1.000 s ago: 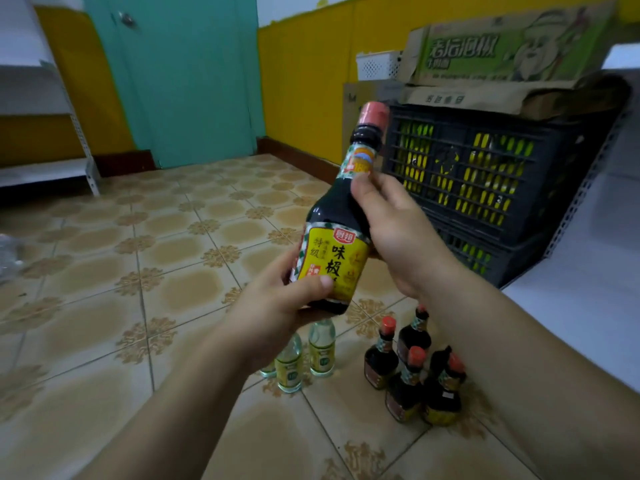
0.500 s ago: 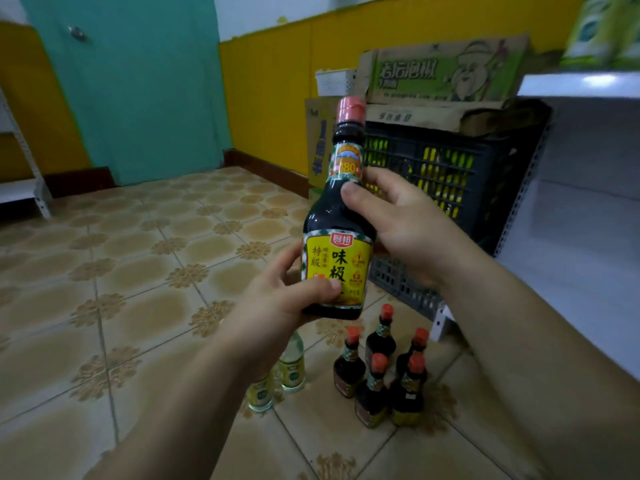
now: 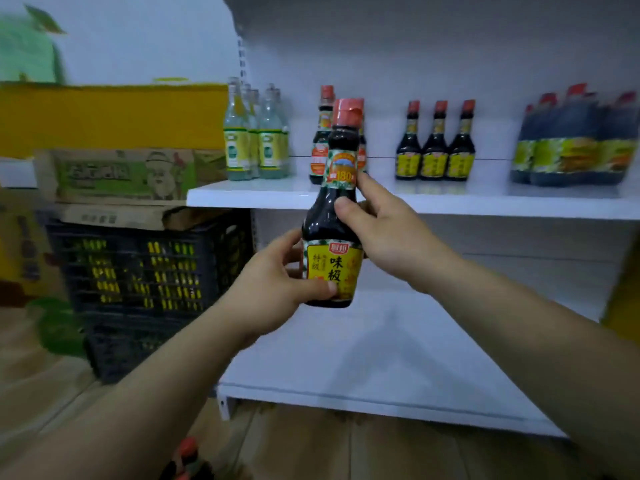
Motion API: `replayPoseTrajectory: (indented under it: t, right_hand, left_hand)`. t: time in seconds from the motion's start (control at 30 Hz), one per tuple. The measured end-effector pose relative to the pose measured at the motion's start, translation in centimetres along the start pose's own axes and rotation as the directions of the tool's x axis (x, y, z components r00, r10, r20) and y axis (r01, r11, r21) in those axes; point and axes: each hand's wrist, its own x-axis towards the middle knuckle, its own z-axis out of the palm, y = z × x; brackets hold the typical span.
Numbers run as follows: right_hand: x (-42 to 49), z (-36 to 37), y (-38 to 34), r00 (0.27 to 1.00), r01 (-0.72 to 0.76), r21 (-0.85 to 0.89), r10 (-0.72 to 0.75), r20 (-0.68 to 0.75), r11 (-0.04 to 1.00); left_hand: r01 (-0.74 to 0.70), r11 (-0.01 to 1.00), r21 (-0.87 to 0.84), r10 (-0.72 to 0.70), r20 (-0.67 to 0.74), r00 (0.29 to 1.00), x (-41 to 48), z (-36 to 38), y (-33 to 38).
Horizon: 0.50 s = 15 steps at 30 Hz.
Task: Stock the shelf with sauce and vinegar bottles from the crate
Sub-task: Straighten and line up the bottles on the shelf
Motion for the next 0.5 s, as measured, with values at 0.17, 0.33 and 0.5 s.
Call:
replayPoseTrajectory:
  t: [0.17, 0.33, 0.5]
  right_hand:
    - [1.2, -10.2, 2.0, 0.993, -0.067, -0.134, 0.054, -0.101, 0.989]
    - [5.9, -17.9, 4.1, 0.970, -0.049, -0.131, 0.016, -0.242, 0.990]
    - [10.8, -22.8, 7.3, 0.946, -0.081, -0.111, 0.042, -0.320, 0.991]
  left_hand:
    - [-0.090, 0.996, 0.029, 0.088, 0.081, 0.993, 8.8, 8.3, 1.1]
    - [-0.149, 0.989, 0.019, 0.144, 0.165, 0.976, 17.6, 13.4, 2.7]
    - [-0.157, 0.900, 0.408, 0.066, 0.228, 0.971, 25.5, 13.8, 2.2]
